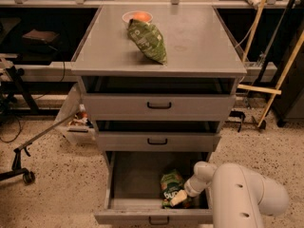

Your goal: Pick green rice chip bag from bottom drawer and place on counter

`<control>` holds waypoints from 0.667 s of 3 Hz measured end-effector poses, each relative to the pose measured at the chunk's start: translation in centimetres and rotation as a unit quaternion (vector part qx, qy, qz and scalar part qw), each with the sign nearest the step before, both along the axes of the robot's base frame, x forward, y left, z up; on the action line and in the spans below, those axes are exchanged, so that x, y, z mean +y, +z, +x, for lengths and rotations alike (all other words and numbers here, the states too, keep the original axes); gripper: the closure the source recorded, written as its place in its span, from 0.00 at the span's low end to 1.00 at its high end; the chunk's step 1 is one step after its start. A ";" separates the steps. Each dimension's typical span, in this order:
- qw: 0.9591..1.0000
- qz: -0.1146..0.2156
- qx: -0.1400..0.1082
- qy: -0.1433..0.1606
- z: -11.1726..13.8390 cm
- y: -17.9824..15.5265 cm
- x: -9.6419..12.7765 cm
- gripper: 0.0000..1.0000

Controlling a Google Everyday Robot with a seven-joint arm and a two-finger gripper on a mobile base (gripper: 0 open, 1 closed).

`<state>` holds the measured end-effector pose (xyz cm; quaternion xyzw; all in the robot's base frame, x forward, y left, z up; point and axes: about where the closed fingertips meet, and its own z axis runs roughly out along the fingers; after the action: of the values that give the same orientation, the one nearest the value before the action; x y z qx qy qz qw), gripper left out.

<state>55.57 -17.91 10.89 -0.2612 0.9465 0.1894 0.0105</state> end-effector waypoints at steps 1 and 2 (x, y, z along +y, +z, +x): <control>1.000 0.000 0.000 0.000 0.0 0.0 0.0 0.19; 1.000 0.000 0.000 0.000 0.0 0.0 0.0 0.42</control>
Offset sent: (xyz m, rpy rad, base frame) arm 0.0000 0.0000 0.0000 0.0000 0.0000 0.0000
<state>55.57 -17.90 10.90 -0.2612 0.9465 0.1894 0.0105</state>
